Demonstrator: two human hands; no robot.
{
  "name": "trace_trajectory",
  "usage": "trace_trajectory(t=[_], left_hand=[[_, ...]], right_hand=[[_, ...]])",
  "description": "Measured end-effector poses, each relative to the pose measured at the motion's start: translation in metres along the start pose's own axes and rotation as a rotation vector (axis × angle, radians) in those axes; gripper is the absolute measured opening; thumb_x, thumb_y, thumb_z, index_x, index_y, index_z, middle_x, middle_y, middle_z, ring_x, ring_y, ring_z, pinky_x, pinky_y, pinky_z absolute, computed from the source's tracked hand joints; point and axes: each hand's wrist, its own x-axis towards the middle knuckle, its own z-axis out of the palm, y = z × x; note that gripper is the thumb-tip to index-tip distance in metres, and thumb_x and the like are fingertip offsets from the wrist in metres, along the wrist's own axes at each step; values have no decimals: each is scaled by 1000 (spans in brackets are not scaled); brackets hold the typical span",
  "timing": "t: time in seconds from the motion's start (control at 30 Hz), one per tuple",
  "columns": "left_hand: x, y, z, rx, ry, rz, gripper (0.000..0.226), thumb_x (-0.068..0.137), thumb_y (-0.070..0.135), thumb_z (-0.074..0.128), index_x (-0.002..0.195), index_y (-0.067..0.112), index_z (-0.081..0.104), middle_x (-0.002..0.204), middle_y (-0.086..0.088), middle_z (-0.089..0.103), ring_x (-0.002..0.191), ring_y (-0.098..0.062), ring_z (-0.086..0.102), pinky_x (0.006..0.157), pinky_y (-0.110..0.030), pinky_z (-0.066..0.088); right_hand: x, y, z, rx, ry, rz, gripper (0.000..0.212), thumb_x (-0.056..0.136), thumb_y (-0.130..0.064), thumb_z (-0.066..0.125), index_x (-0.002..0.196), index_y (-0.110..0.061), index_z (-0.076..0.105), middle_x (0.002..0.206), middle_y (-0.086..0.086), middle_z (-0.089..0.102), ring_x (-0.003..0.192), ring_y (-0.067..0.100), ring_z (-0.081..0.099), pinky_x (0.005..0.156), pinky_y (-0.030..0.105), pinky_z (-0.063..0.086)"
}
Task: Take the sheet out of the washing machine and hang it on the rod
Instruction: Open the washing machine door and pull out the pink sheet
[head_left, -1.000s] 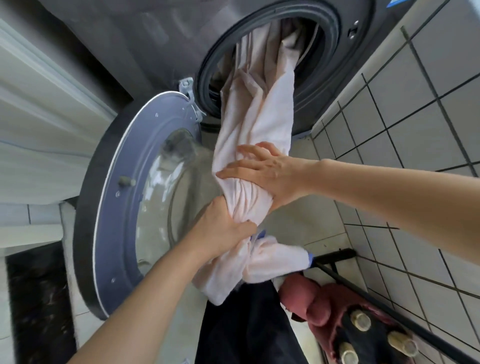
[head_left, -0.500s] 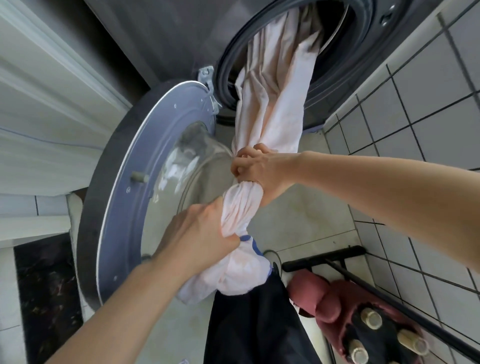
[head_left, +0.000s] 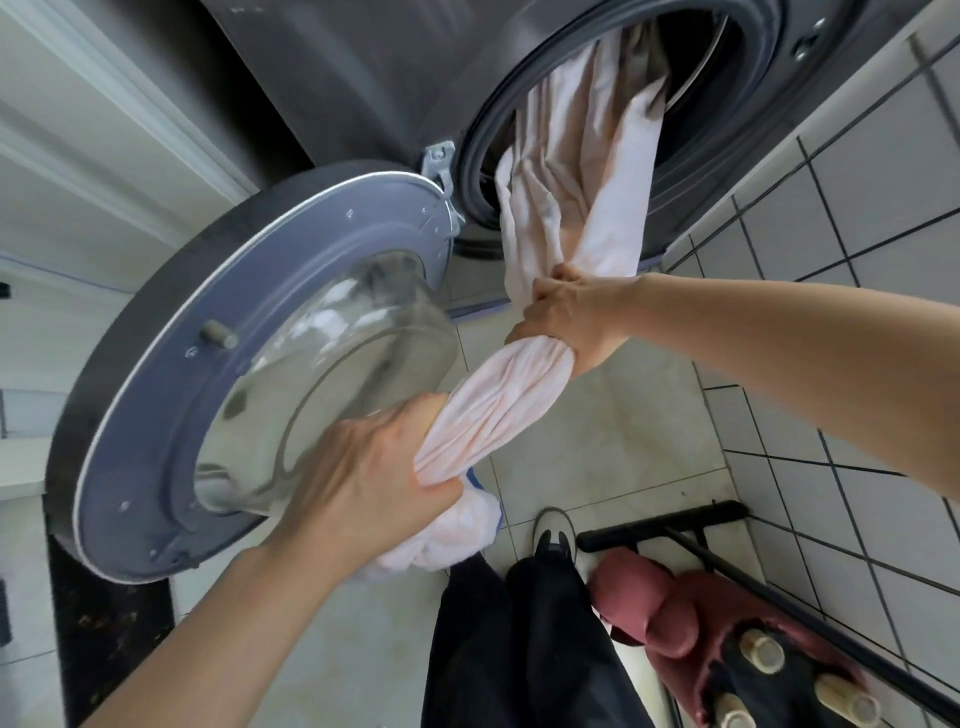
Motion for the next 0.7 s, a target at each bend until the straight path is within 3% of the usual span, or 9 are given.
trace_trajectory(t=[0.13,0.23,0.27,0.33,0.4,0.5,0.6,0.7], left_hand=[[-2,-9,-3,-12,77,42,48,56,41,48,98,22,58,74,6,62,66,-19,53,53,-37,50],[-4,-12,-11,-9,72,-36,50,59,39,59,107,29,53,81,5,64,69,-29,58,59,-37,51],[-4,-14,-13,-24,66,-86,52,60,37,66,109,32,50,84,7,64,71,-29,58,62,-37,49],[-2,-16,-13,-56,26,-170,63,63,31,75,117,39,43,93,12,60,76,-28,57,65,-35,45],[4,-13,-5,34,-57,-172,70,71,30,70,127,45,31,109,12,57,80,-30,58,66,-34,45],[21,-1,18,305,-174,-131,70,85,20,54,134,52,16,125,0,39,73,-35,57,62,-37,44],[48,8,34,435,-271,-253,53,92,11,42,137,37,32,121,-9,35,87,-36,59,66,-37,35],[66,9,39,445,-369,-321,42,92,13,43,131,26,44,125,-11,37,105,-35,59,73,-35,34]], right_hand=[[1,1,-1,-58,75,5,38,82,-53,56,116,-37,57,120,-11,52,120,21,31,103,42,23],[-4,2,-1,-49,225,47,32,78,-48,62,103,-29,68,113,-8,63,125,21,40,107,43,19],[-9,3,1,-27,258,65,28,77,-46,64,97,-26,69,104,-5,67,117,22,49,104,40,26],[-23,3,3,41,256,120,24,76,-40,63,92,-22,66,87,0,69,95,26,59,84,32,41],[-35,2,5,43,211,219,26,80,-37,59,99,-19,63,85,4,68,86,28,63,69,29,42],[-38,-2,9,-75,174,393,27,86,-33,53,109,-20,60,94,4,69,85,27,65,62,30,41],[-31,-21,12,-53,224,443,37,83,-22,53,120,-19,46,93,5,69,83,28,66,69,31,44],[-35,-45,16,-16,311,294,75,77,-16,55,141,-24,16,83,-1,66,78,26,66,84,35,43]])
